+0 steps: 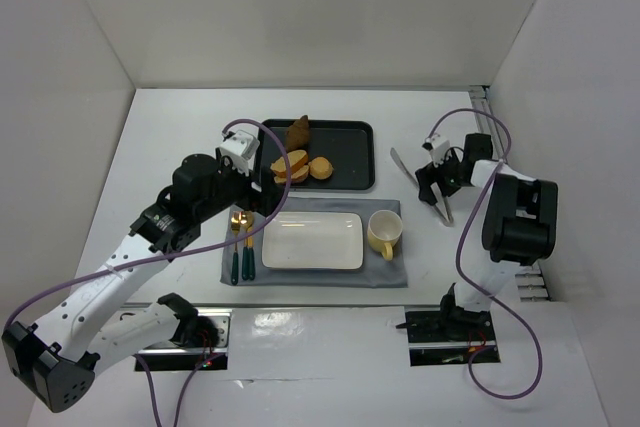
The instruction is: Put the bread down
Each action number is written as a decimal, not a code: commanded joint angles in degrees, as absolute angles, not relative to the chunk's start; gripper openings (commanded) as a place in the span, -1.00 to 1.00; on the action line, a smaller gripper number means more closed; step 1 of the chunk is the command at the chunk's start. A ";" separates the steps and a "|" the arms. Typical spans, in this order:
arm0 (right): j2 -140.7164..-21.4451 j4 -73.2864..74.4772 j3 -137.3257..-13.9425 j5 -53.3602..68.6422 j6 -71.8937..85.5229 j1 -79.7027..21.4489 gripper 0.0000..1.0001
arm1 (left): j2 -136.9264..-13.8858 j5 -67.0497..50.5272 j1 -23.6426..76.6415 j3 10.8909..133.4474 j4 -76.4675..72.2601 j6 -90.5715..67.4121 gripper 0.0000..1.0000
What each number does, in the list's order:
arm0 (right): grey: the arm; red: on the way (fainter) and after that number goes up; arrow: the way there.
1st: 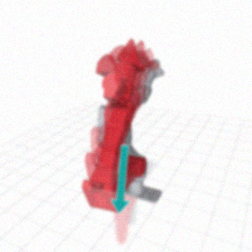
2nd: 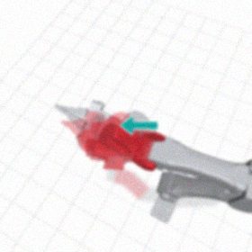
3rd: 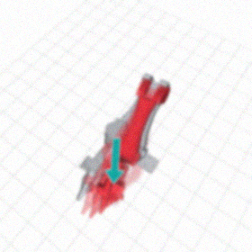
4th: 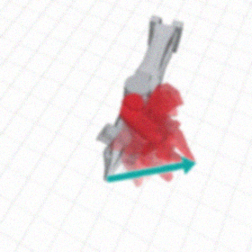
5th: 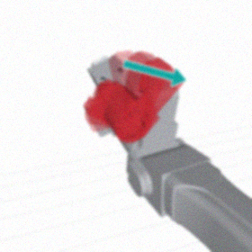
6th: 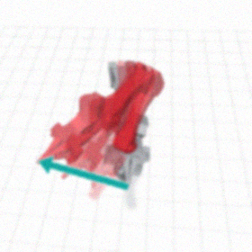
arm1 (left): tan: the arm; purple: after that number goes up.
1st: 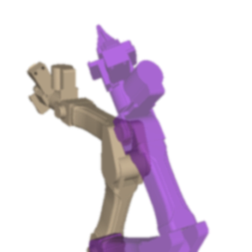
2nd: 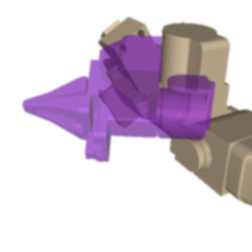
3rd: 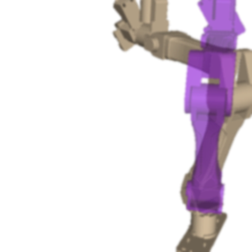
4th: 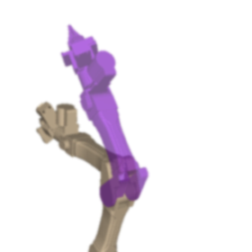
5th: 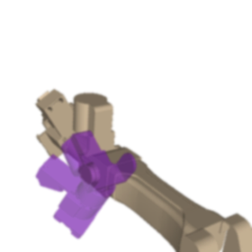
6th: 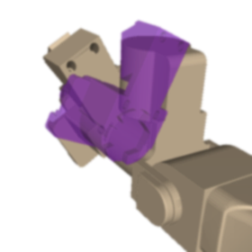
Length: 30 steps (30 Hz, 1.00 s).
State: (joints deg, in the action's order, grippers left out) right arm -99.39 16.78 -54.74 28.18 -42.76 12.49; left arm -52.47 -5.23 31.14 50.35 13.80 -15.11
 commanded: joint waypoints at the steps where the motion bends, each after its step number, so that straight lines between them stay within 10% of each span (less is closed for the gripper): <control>1: -100.90 14.15 -54.32 26.46 -41.31 11.60 0.95 | -51.77 -5.02 30.76 50.45 11.16 -14.59 1.00; 4: -101.51 14.15 -54.32 25.41 -40.78 11.60 0.76 | -51.77 -5.01 30.76 50.45 11.16 -14.59 1.00; 16: -93.80 15.37 -53.17 26.10 -37.79 11.60 -1.00 | -51.24 -3.34 30.76 49.92 11.16 -14.59 1.00; 25: -80.87 28.27 -62.39 35.13 -35.51 10.99 -0.90 | -51.85 -1.05 30.76 49.92 11.16 -13.54 1.00; 30: -79.45 36.99 -69.87 41.04 -34.28 7.65 -0.25 | -52.38 -0.45 30.76 49.92 11.16 -13.54 1.00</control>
State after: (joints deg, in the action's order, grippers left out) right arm -81.54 29.43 -65.63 34.70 -35.70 10.17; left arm -52.40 -1.69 31.14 50.22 13.72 -14.87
